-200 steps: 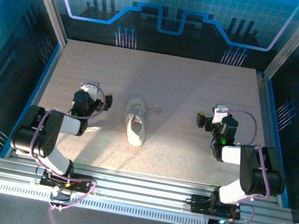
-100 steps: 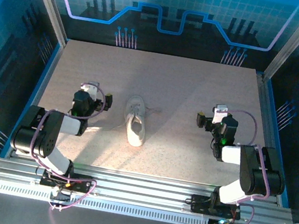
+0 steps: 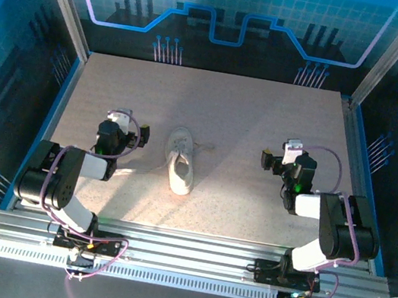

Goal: Tie the shoes

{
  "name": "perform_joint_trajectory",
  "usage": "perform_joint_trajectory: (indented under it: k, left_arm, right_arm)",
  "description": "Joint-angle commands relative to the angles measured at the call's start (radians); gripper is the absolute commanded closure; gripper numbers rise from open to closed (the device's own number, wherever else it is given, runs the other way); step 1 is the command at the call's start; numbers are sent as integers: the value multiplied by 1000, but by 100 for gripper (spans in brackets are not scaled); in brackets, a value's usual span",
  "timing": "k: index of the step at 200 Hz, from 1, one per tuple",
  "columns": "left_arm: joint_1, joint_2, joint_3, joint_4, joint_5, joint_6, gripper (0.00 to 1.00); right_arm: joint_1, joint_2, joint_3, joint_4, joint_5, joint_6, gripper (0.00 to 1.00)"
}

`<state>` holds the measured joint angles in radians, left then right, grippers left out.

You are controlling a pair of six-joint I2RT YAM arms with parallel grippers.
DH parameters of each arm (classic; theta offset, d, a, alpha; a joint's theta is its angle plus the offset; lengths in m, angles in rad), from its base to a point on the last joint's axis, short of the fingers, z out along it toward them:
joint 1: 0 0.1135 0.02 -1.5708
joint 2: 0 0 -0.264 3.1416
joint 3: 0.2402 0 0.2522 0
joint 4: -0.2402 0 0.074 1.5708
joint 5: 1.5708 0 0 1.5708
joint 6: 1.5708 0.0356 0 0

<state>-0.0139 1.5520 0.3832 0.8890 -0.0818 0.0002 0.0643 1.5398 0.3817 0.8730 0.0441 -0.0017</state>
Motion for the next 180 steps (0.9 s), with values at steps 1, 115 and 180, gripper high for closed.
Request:
perform_joint_trajectory:
  k: [1, 115, 180]
  left_arm:
    - [6, 0, 5, 27, 11, 6, 1]
    - [-28, -418, 247, -910, 190, -188, 23]
    - [-213, -410, 297, -1326, 25, -503, 34]
  right_arm:
    - [-12, 2, 20, 11, -13, -11, 0]
    - [248, 25, 639, -942, -236, -277, 6]
    - [355, 473, 1195, -1509, -220, 61, 33]
